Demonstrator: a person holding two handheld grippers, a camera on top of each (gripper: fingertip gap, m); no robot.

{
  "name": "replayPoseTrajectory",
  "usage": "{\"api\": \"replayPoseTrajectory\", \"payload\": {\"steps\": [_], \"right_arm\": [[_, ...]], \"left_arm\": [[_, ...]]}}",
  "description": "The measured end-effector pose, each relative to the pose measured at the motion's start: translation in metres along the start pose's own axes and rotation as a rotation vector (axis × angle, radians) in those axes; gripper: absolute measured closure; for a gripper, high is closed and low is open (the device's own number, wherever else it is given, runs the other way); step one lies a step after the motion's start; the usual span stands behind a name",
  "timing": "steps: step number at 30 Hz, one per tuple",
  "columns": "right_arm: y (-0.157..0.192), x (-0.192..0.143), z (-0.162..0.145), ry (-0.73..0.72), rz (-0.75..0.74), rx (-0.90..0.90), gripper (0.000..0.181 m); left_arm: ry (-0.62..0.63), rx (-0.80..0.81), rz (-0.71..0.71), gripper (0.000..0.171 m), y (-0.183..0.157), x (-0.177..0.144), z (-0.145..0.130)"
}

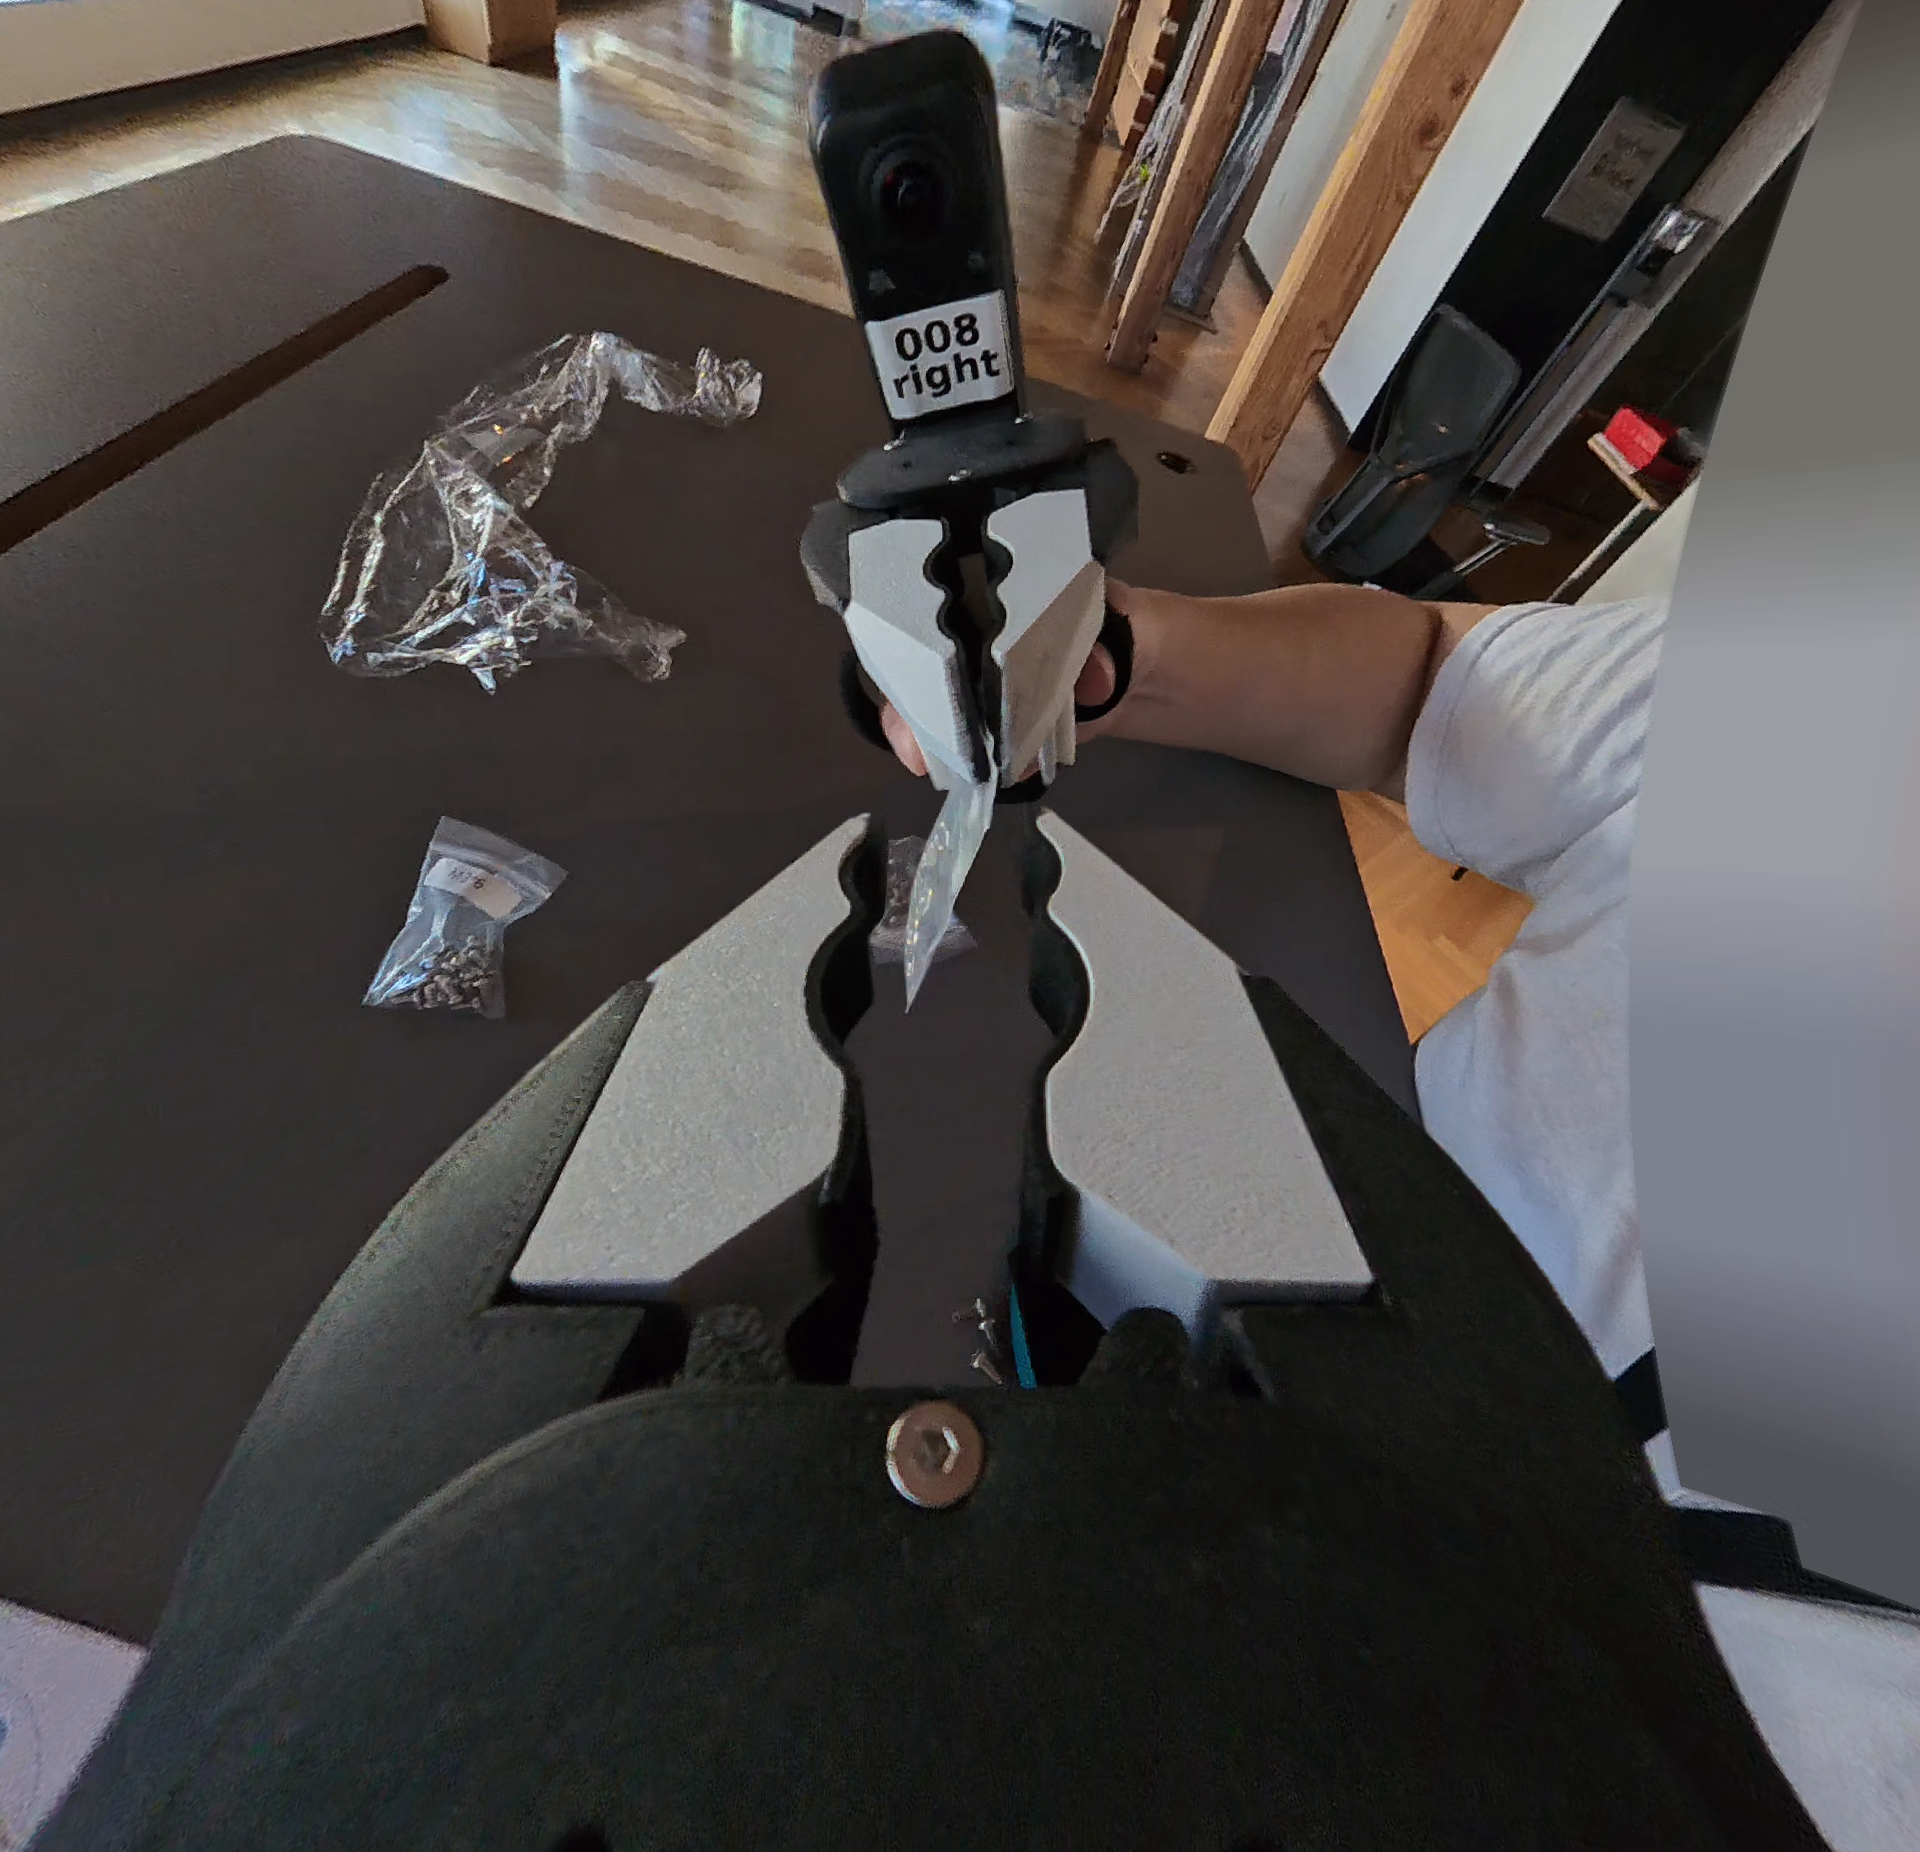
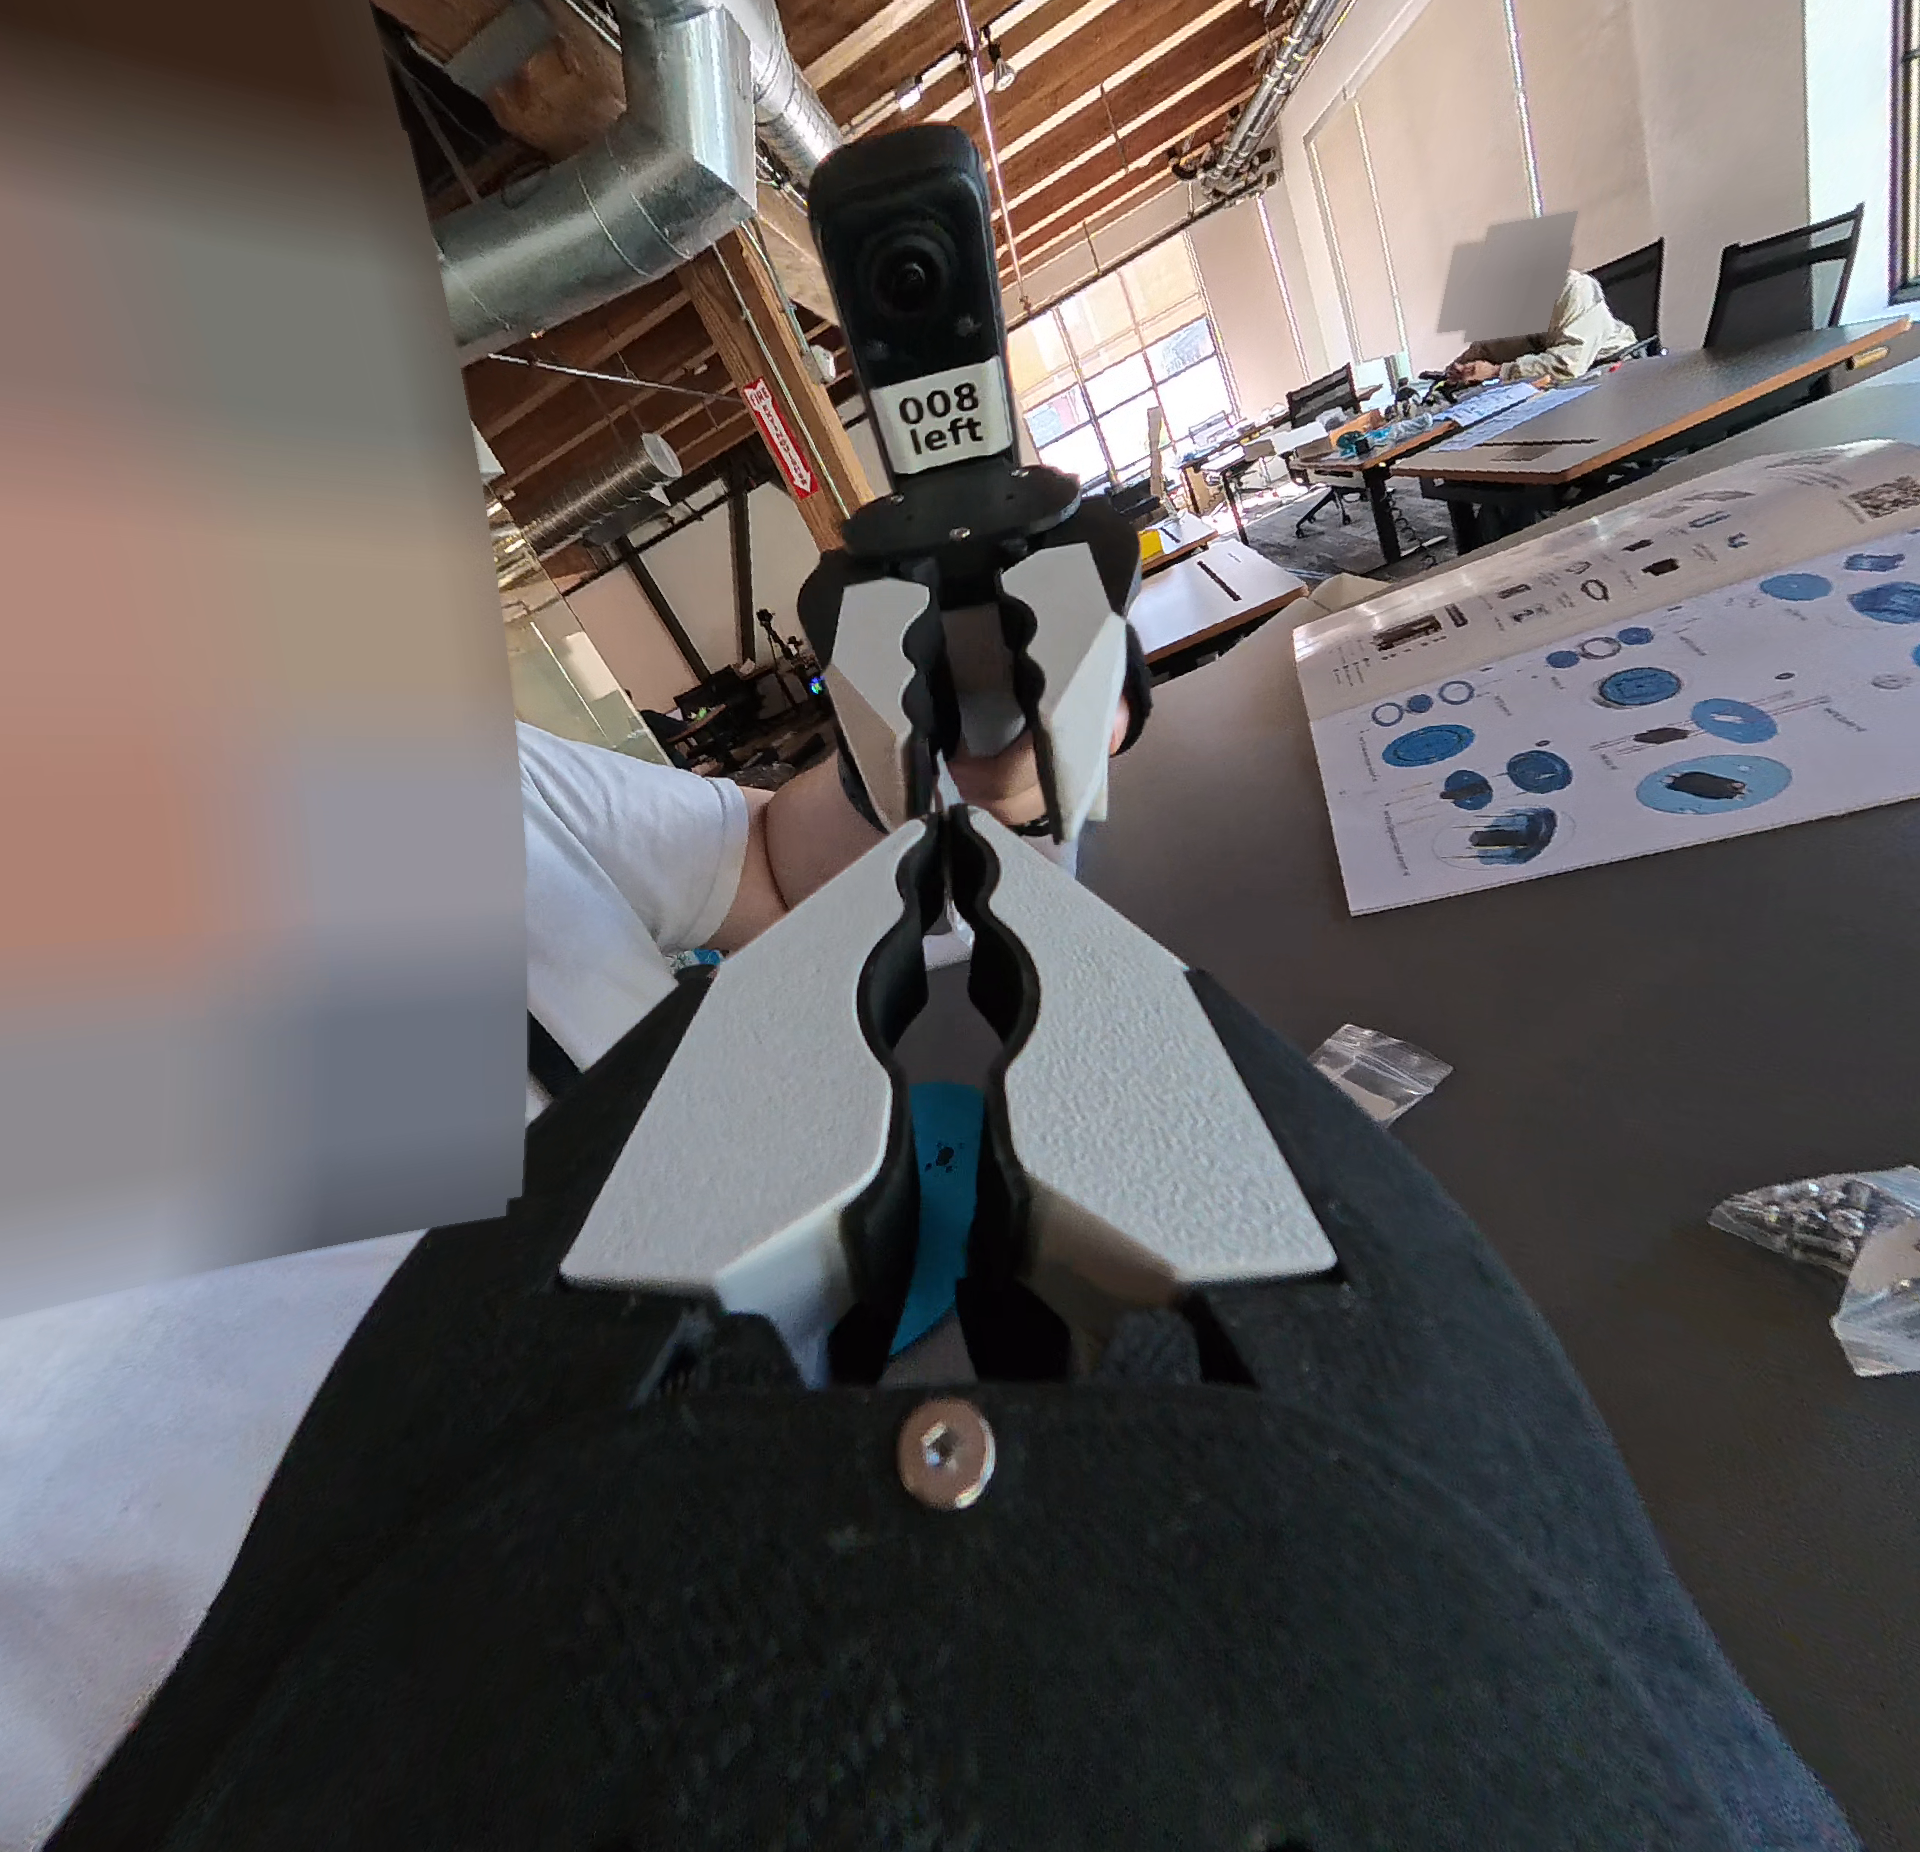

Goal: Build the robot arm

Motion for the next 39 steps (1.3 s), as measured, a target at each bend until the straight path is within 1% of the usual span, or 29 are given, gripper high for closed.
{"api": "replayPoseTrajectory", "payload": {"steps": [1, 3, 4, 7, 9, 10, 12, 14, 17, 20, 24, 28, 39], "right_arm": [[-0.001, 0.0, 0.0, 0.002, -0.006, -0.005, 0.181], [-0.001, 0.001, -0.003, 0.018, -0.009, -0.021, 0.181], [-0.002, 0.002, -0.003, 0.022, -0.015, -0.027, 0.181], [-0.006, 0.001, -0.004, 0.023, -0.046, -0.06, 0.18], [-0.009, 0.0, 0.001, -0.005, -0.085, -0.098, 0.154], [-0.011, -0.003, 0.002, -0.002, -0.098, -0.11, 0.15], [-0.01, -0.007, 0.004, 0.002, -0.076, -0.128, 0.153], [-0.01, -0.01, 0.005, -0.001, -0.056, -0.116, 0.161], [-0.006, -0.011, 0.007, -0.028, -0.007, -0.082, 0.174], [-0.005, -0.009, 0.005, -0.018, -0.007, -0.082, 0.181], [-0.001, -0.01, 0.007, -0.007, -0.017, -0.142, 0.181], [-0.004, -0.01, 0.007, -0.013, -0.036, -0.152, 0.181], [-0.004, -0.012, 0.01, -0.022, -0.053, -0.186, 0.181]], "left_arm": [[-0.013, -0.004, -0.026, 0.148, -0.002, -0.001, 0.002], [-0.019, -0.012, -0.067, 0.168, -0.006, -0.002, 0.002], [-0.015, -0.013, -0.06, 0.171, -0.004, -0.002, 0.0], [-0.002, -0.012, -0.036, 0.171, 0.001, -0.002, -0.002], [-0.011, 0.01, -0.004, 0.171, 0.003, -0.003, -0.001], [-0.025, 0.022, 0.011, 0.171, 0.003, -0.004, 0.002], [-0.051, 0.037, 0.033, 0.171, 0.004, -0.008, 0.006], [-0.075, 0.036, 0.029, 0.171, 0.003, -0.011, 0.011], [-0.076, 0.035, 0.022, 0.171, 0.001, -0.012, 0.012], [-0.079, 0.026, 0.004, 0.171, -0.002, -0.01, 0.012], [-0.087, 0.0, -0.009, 0.171, -0.001, -0.009, 0.012], [-0.085, -0.013, -0.011, 0.17, 0.002, -0.009, 0.01], [-0.071, 0.052, 0.029, 0.171, 0.002, -0.008, 0.009]]}}
Point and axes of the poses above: each gripper's, where its closed fingertips meet, x out along the fingers, z out of its top, y = z × x across the jaws, the point moved 3 cm from there along -x, back along the fingers, and after that the axes turned 3 degrees about -y, right-handed, at the moved point
